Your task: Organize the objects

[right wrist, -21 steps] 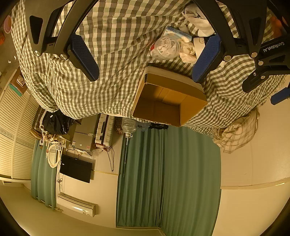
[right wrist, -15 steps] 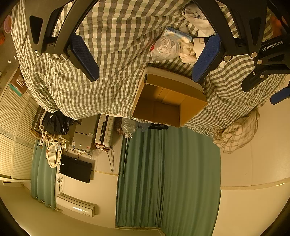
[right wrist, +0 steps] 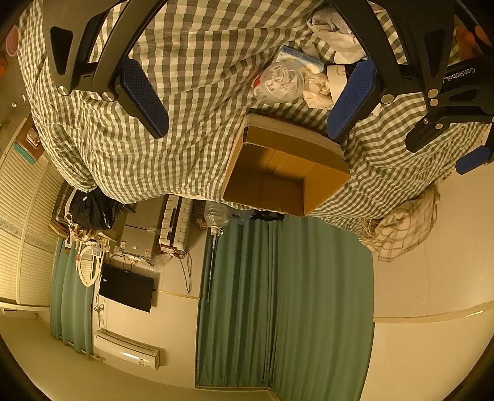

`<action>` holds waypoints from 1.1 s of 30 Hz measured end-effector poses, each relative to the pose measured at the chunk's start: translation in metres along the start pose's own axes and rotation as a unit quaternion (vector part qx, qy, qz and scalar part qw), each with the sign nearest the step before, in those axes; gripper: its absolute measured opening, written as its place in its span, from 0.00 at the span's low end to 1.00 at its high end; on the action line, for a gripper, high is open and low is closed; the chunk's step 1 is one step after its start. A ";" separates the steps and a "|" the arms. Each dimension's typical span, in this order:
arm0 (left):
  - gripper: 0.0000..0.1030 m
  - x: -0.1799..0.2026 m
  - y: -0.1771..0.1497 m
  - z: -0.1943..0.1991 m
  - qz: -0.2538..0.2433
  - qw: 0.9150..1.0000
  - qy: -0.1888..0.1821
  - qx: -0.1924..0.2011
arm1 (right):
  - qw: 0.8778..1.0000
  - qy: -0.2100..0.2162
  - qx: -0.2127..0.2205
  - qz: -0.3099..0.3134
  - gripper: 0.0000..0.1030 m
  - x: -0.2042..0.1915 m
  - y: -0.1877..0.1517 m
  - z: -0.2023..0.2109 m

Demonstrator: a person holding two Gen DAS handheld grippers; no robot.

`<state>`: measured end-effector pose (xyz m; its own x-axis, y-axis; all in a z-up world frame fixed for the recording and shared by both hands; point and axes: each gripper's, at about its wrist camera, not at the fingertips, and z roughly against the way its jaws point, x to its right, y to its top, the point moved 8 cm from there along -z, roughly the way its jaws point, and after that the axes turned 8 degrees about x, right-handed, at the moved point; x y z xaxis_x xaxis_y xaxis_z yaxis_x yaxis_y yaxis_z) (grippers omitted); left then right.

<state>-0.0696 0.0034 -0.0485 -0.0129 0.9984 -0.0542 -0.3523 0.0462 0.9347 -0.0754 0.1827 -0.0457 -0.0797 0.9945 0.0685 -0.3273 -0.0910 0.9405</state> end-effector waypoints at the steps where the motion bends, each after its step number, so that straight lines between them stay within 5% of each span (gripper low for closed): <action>1: 1.00 0.000 -0.001 -0.001 -0.001 1.000 0.000 -0.001 | 1.000 0.001 -0.001 0.000 1.00 0.000 -0.001 0.000; 33: 1.00 -0.001 -0.005 0.000 0.002 1.000 0.016 -0.019 | 1.000 0.016 -0.012 -0.008 1.00 0.002 -0.001 0.007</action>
<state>-0.0674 0.0023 -0.0529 -0.0440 0.9971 -0.0624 -0.3871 0.0405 0.9211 -0.0690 0.1852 -0.0446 -0.1048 0.9936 0.0432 -0.3505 -0.0775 0.9333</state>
